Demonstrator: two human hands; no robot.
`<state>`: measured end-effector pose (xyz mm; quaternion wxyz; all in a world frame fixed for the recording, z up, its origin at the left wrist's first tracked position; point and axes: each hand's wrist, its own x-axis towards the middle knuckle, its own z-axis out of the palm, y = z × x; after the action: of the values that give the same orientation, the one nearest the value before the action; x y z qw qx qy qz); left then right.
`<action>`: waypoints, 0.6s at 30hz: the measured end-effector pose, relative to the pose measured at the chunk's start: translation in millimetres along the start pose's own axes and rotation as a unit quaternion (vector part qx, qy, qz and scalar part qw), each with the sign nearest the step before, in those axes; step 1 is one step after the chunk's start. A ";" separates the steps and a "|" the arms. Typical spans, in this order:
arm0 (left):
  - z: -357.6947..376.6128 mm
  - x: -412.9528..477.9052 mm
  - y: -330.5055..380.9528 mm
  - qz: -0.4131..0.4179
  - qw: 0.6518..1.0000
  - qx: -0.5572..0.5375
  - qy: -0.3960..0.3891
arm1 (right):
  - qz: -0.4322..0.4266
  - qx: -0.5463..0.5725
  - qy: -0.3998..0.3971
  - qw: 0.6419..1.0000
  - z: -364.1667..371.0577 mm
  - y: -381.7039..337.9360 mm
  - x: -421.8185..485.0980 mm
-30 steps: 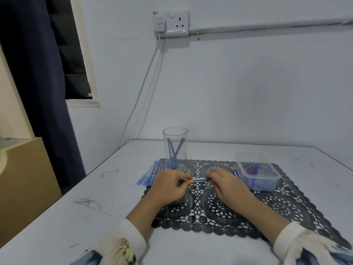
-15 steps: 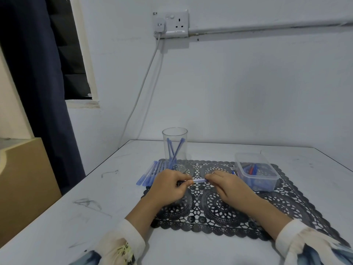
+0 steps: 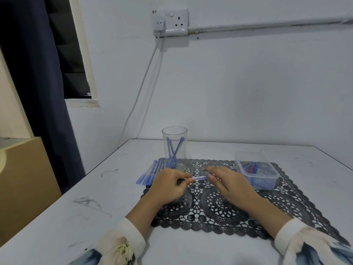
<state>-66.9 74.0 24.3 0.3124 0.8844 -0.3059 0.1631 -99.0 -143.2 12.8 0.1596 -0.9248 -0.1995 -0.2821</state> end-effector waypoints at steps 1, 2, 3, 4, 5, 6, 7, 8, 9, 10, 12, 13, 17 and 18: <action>-0.1 -0.1 -0.2 -0.004 1.000 0.001 0.006 | 0.003 0.005 0.003 1.000 -0.4 -1.3 0.0; 0.0 -0.2 -0.6 -0.009 1.000 0.001 0.013 | 0.003 0.011 0.005 1.000 -0.9 -2.4 -0.1; 0.4 0.2 -0.9 -0.014 1.000 0.001 0.020 | 0.001 0.016 0.008 1.000 -1.5 -3.1 -0.1; 0.7 0.5 -1.5 -0.022 0.999 -0.001 0.024 | 0.002 0.022 0.011 1.000 -1.8 -3.2 -0.2; 0.9 0.5 -2.0 -0.030 0.999 -0.004 0.026 | 0.006 0.029 0.014 0.999 -1.5 -2.5 0.2; 0.8 0.6 -2.0 -0.040 0.999 -0.007 0.027 | 0.014 0.035 0.013 0.999 -0.8 -0.8 0.6; 1.1 0.8 -2.5 -0.047 0.998 -0.009 0.028 | 0.024 0.038 0.010 0.999 -0.2 0.6 1.1; 1.3 1.1 -3.5 -0.053 0.998 -0.009 0.029 | 0.038 0.038 0.006 0.999 0.9 2.3 1.3; 1.3 1.3 -4.0 -0.055 0.998 -0.009 0.030 | 0.051 0.038 0.000 0.998 1.6 3.5 1.3; 1.1 1.1 -3.8 -0.057 0.998 -0.006 0.031 | 0.063 0.041 -0.007 0.997 2.0 4.6 1.1; 1.2 1.2 -4.3 -0.056 0.998 -0.006 0.034 | 0.078 0.047 -0.011 0.996 3.5 7.1 1.2; 1.4 1.2 -4.6 -0.056 0.998 -0.008 0.036 | 0.079 0.046 -0.011 0.996 4.5 8.7 1.1; 1.3 0.8 -4.2 -0.058 0.998 -0.010 0.037 | 0.056 -0.002 -0.036 0.998 7.3 13.6 0.9; 1.1 0.7 -4.0 -0.058 0.998 -0.010 0.037 | 0.067 -0.008 -0.048 0.997 7.4 14.3 1.4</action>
<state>-63.7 75.5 22.1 0.3410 0.8908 -0.2443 0.1745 -88.0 -152.2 5.2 0.1612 -0.9497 -0.1428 -0.2276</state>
